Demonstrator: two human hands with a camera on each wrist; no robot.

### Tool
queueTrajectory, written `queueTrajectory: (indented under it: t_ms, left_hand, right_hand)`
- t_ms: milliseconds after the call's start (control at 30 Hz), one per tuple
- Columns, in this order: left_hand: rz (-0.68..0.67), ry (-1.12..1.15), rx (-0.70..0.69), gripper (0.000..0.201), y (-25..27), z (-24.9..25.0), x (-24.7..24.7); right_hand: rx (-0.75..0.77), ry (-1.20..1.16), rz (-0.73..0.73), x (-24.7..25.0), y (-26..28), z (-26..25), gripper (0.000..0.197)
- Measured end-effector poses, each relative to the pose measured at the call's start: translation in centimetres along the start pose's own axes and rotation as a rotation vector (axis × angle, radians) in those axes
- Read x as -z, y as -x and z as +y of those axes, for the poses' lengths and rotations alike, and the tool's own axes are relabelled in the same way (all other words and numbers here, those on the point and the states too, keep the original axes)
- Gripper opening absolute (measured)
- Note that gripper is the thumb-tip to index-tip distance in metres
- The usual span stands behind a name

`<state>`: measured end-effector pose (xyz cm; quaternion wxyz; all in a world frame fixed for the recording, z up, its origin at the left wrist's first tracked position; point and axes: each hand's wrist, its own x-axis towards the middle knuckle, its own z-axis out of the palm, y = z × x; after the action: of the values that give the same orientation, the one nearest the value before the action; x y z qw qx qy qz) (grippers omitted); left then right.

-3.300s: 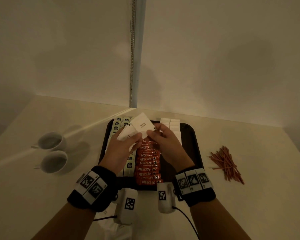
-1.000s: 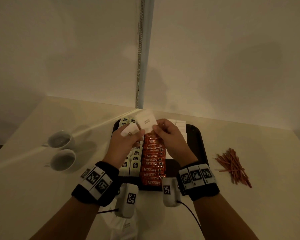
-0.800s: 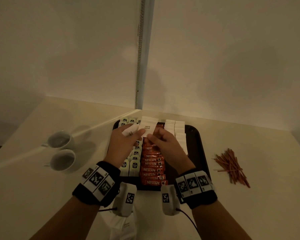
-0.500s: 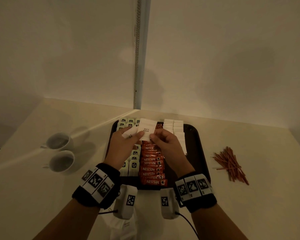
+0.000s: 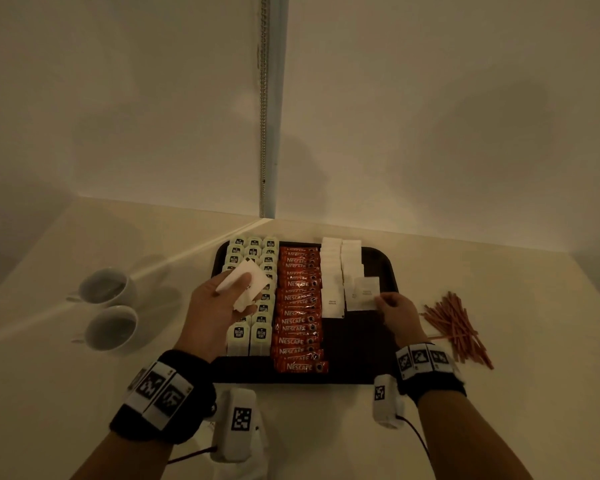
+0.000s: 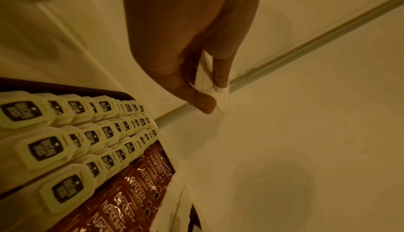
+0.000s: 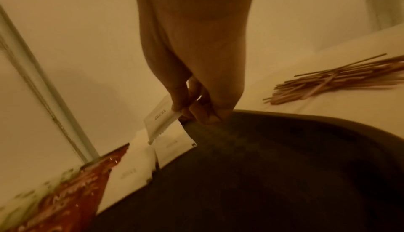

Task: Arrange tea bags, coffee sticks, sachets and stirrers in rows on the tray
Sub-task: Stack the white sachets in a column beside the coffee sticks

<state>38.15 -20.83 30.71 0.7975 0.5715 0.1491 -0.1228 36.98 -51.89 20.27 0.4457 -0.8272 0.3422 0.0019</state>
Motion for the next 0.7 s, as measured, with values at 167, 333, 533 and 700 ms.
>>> queueTrajectory:
  t_ms: [167,333,533,700]
  left_hand:
    - [-0.021,0.016,0.015,0.013,-0.1,0.2,-0.1]
    - [0.000,0.103,0.101,0.018,-0.6,0.3,-0.2]
    - [-0.017,0.213,0.161,0.020,-0.8,0.2,-0.4]
    - [-0.092,-0.087,-0.006,0.016,-0.8,-0.2,-0.7]
  right_hand:
    - [-0.020,0.153,-0.049,-1.4,-0.4,1.2,0.027]
    - [-0.059,0.165,0.032,-2.6,-0.5,1.0,0.026]
    - [-0.082,0.181,0.113,-3.4,-0.7,0.8,0.019]
    - [-0.049,0.165,0.123,-3.0,-0.2,-0.1,0.021]
